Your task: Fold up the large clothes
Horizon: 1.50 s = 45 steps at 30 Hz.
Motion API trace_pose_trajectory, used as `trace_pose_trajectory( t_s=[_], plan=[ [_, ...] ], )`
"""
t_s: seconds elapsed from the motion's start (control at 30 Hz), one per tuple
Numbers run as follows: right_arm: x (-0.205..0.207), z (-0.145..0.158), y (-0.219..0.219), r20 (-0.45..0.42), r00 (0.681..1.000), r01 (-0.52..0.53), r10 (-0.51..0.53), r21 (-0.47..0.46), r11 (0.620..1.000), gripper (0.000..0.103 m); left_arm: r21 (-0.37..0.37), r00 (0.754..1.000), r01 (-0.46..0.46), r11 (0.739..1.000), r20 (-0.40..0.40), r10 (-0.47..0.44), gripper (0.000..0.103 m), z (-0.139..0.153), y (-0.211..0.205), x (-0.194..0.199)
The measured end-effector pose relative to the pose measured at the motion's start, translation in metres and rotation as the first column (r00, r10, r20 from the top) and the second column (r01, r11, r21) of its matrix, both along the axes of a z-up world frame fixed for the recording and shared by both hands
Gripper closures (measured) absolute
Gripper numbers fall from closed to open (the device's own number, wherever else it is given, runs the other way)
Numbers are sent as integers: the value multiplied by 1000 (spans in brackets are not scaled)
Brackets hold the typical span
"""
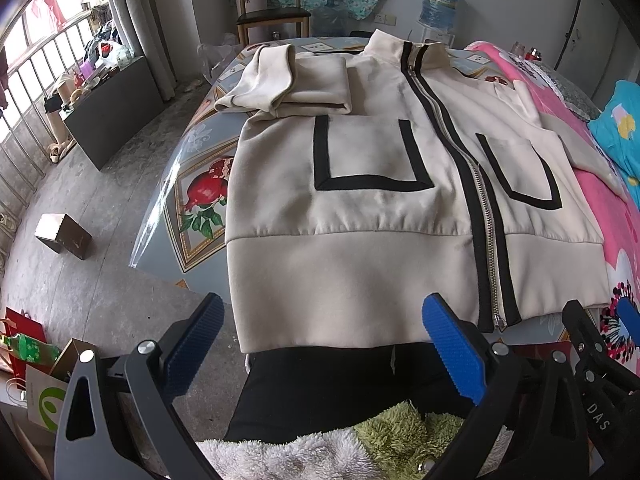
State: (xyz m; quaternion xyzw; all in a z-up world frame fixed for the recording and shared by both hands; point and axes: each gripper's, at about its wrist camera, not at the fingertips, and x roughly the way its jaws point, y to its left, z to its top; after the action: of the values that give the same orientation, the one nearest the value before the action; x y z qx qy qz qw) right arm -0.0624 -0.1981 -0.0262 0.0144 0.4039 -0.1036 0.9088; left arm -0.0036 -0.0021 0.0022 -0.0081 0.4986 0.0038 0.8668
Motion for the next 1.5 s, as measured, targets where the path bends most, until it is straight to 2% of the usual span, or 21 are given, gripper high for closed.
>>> trace_pose_trajectory(
  t_s=[0.43,0.7,0.97,1.13,1.33,1.43,1.5],
  plan=[
    [1,0,1,2,1000,-1,1,-5,1000,7,2,1000,-2,1000,2,2,5,1,0,1],
    [10,0,-1,2,1000,14,-14,-6,1000,7,18,1000,-5,1000,15,5,5,1,5,14],
    [28,10,1,39,999,15,-13,-29,999,7,42,997,62,997,49,-64,5,0,8,36],
    [47,22,4,82,997,1,3,-48,999,7,-9,983,122,993,140,-119,5,12,11,52],
    [72,35,8,114,988,-104,104,-8,995,7,-84,957,201,976,231,-177,5,30,18,72],
    [86,42,9,125,981,-146,148,-27,989,7,-141,956,200,970,247,-161,5,34,27,81],
    [98,50,7,143,973,-181,179,-1,983,7,-188,952,203,961,266,-149,5,37,35,88]
  ],
)
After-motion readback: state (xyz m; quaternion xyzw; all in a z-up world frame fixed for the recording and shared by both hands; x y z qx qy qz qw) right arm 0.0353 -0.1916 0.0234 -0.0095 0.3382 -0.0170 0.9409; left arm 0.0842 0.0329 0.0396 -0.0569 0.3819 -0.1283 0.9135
